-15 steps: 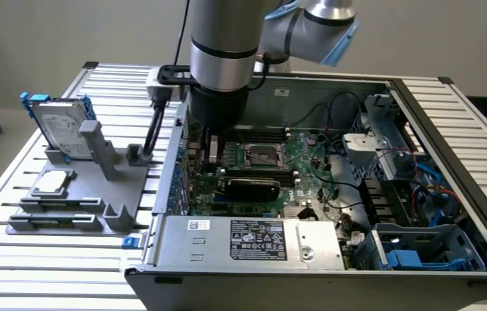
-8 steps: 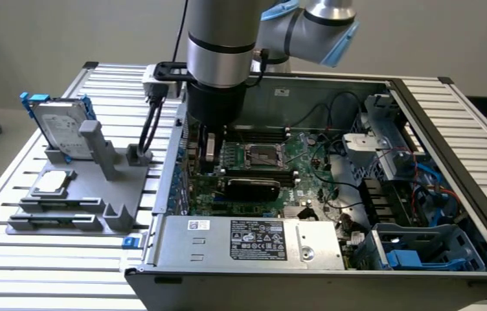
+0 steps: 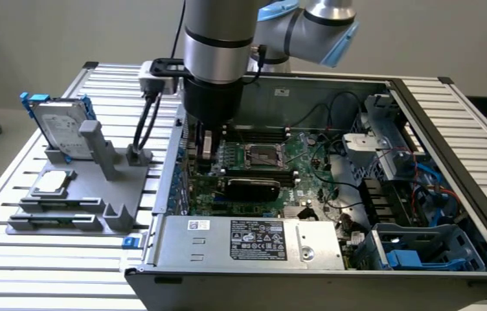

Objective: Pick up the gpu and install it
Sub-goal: 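Press down on the gpu until it lock into place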

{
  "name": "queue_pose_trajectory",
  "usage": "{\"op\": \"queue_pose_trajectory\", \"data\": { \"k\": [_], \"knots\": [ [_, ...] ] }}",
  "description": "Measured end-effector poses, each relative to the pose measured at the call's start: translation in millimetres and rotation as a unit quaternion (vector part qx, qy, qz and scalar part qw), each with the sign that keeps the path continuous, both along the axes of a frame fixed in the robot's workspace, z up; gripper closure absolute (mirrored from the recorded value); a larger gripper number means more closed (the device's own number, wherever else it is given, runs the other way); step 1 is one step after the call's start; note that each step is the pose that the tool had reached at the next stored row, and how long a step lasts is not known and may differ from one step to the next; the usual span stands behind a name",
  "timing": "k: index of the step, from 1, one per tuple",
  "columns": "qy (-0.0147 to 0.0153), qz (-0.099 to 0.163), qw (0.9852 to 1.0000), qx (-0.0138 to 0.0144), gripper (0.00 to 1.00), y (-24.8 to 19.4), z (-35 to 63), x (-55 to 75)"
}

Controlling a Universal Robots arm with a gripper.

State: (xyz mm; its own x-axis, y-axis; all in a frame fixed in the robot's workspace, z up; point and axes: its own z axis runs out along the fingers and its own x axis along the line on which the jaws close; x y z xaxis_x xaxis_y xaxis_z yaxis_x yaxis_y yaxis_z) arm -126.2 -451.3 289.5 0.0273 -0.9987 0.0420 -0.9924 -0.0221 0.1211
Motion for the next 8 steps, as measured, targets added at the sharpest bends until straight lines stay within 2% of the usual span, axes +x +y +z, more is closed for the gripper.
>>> {"op": "queue_pose_trajectory", "data": {
  "k": [2,4,6,8],
  "knots": [
    [0.0013,0.000,1.0000,-0.0044,0.89,0.0,0.2,-1.0],
    [0.0031,0.000,1.0000,-0.0071,0.89,0.0,0.7,-1.7],
    [0.0062,0.000,0.9999,-0.0079,0.89,0.0,1.4,-2.2],
    [0.0107,0.000,0.9999,-0.0080,0.89,0.1,2.4,-2.6]
  ]
}}
